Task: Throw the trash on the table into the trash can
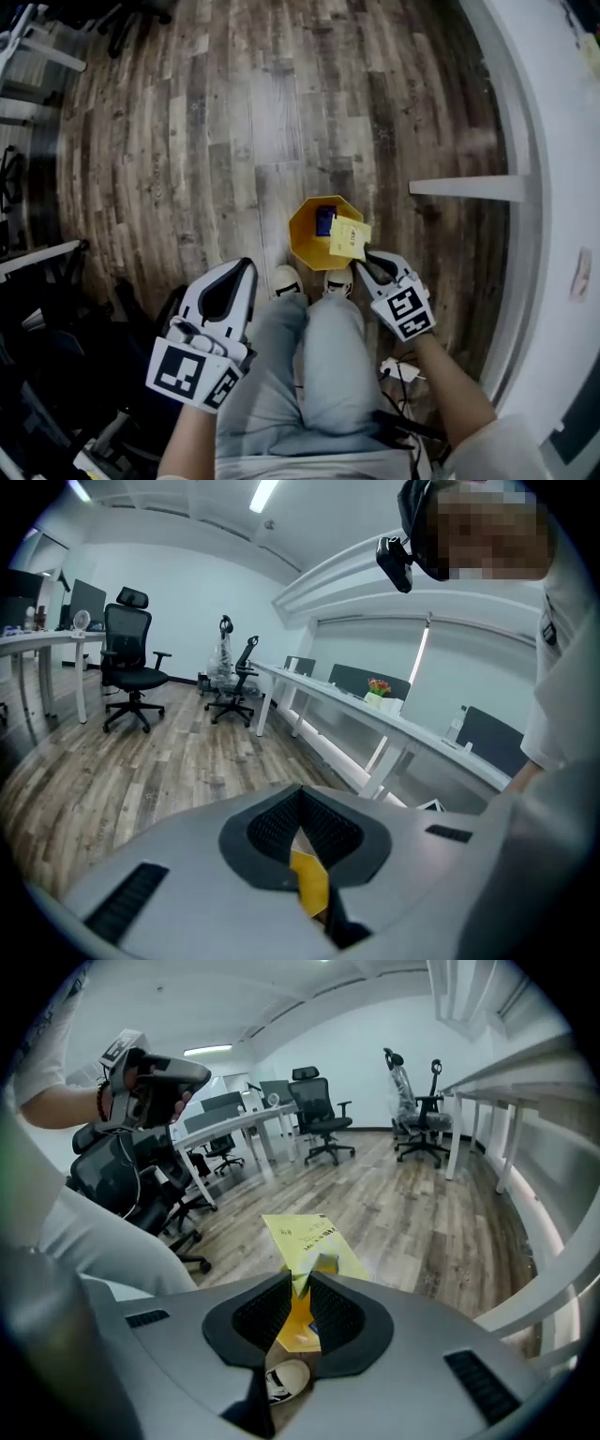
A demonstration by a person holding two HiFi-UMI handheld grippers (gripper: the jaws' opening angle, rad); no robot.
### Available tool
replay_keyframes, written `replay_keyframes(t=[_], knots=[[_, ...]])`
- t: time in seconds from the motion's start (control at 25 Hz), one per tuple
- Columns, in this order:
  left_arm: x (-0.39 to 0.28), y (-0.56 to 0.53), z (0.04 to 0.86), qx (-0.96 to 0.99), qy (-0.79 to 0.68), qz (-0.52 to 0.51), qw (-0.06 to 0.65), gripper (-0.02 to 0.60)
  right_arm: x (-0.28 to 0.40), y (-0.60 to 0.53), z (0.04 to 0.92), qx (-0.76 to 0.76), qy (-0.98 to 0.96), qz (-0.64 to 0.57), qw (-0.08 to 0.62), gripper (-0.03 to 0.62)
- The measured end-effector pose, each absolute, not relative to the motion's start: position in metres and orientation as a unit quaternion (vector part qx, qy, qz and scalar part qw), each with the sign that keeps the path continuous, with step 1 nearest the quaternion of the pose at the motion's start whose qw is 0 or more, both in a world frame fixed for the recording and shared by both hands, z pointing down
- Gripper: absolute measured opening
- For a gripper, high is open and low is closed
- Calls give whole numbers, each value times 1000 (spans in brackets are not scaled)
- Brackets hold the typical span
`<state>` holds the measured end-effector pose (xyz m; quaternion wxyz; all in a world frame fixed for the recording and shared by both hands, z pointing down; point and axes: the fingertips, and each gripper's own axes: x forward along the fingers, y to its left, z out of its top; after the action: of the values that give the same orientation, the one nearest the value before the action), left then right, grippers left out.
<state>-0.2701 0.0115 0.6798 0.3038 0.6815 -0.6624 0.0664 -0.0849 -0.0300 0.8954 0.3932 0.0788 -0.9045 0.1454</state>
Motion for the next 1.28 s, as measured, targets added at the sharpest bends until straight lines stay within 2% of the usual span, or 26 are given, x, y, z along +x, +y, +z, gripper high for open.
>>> replay_keyframes(t=[0.24, 0.48, 0.52, 0.6, 0.72, 0.92, 1.16, 1.2, 1.28], knots=[[-269, 25, 761, 667, -664, 64, 331, 2, -87, -9, 1000, 58, -883, 165, 435, 81], [-276, 36, 783, 657, -669, 65, 343, 2, -91, -10, 1036, 59, -871, 172, 457, 89], [-277, 37, 783, 656, -669, 66, 342, 2, -92, -10, 1040, 57, -868, 177, 461, 116], [-280, 39, 782, 655, -670, 67, 341, 2, -92, -8, 1044, 53, -863, 184, 468, 222], [-281, 39, 778, 655, -672, 66, 339, 2, -91, -8, 1039, 51, -865, 181, 466, 235], [-273, 36, 752, 658, -668, 63, 341, 2, -95, -15, 992, 60, -876, 189, 440, 235], [-272, 36, 660, 664, -666, 63, 334, 2, -110, -33, 859, 70, -902, 186, 383, 229], [-274, 35, 641, 666, -665, 64, 332, 2, -112, -38, 832, 74, -907, 185, 370, 201], [-275, 34, 605, 670, -663, 67, 326, 2, -116, -49, 776, 85, -917, 182, 344, 101]])
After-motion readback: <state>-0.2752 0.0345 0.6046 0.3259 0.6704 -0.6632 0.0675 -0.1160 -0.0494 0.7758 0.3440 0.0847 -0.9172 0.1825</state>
